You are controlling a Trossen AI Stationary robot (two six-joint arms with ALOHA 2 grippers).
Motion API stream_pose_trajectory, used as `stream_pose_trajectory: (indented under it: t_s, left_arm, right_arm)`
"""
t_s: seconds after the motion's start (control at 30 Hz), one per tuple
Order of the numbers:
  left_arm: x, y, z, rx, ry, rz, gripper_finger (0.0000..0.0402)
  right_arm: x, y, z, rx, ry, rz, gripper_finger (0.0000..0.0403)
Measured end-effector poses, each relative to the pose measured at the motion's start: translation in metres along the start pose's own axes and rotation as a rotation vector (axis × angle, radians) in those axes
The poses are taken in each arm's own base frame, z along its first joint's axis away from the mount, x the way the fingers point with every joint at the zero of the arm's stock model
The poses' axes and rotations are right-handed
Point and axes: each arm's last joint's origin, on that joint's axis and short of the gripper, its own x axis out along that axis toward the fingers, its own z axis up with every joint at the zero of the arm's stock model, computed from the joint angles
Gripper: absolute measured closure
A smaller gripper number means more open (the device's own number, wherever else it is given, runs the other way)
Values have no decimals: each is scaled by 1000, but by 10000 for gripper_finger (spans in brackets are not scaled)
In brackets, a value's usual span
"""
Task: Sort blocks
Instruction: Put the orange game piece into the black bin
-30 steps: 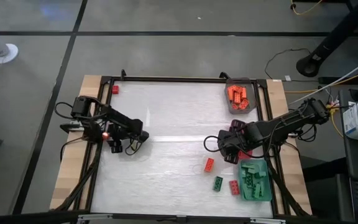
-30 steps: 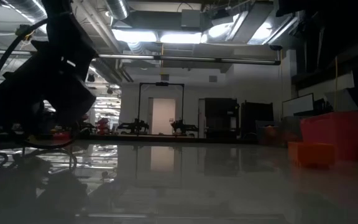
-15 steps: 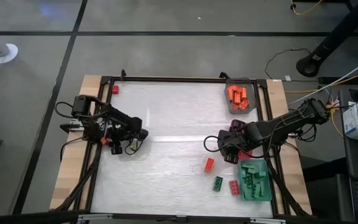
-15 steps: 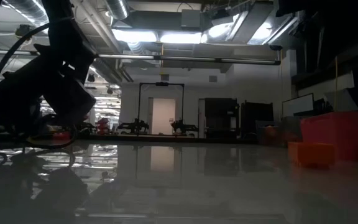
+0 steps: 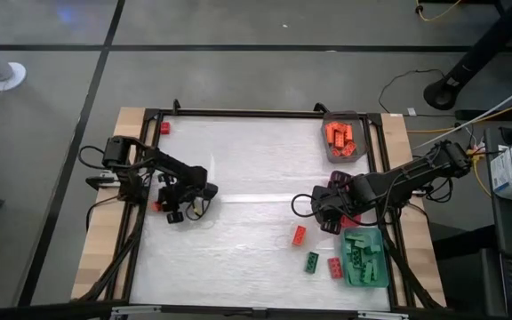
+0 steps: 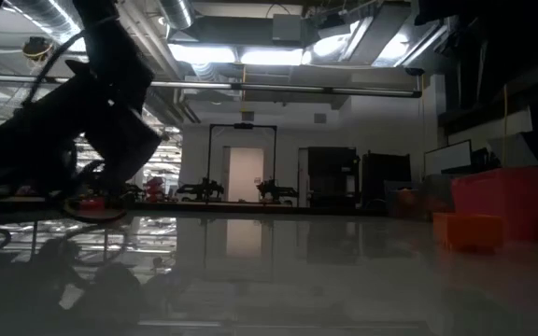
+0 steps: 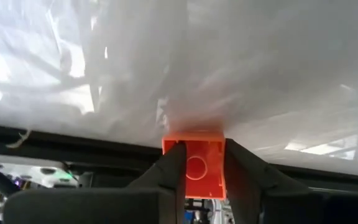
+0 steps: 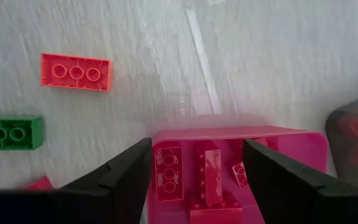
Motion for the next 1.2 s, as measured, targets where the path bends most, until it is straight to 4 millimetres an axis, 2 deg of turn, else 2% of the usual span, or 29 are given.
stream_pose_trajectory:
  t_s: [0.23, 0.47, 0.67, 0.87, 1.03, 1.2]
  left_arm:
    - [-26, -7, 9, 24, -101, -26, 332]
    - [-73, -21, 25, 73, -350, -91, 333]
    - [-127, -37, 49, 170, -775, -193, 332]
    - [-184, -49, 69, 277, -1368, -285, 327]
    - [-226, -37, 70, 267, -1795, -272, 326]
    - [-252, -12, 75, 192, -2110, -276, 325]
  right_arm:
    - [0, 0, 0, -4, 0, 0, 155]
    - [0, -3, -4, -48, 45, -30, 155]
    - [0, -5, -7, -42, 68, -47, 155]
    - [-3, 3, -13, -87, 44, -83, 155]
    - [-9, 16, -32, -90, 57, -132, 155]
    - [-16, 28, -52, -61, 48, -180, 155]
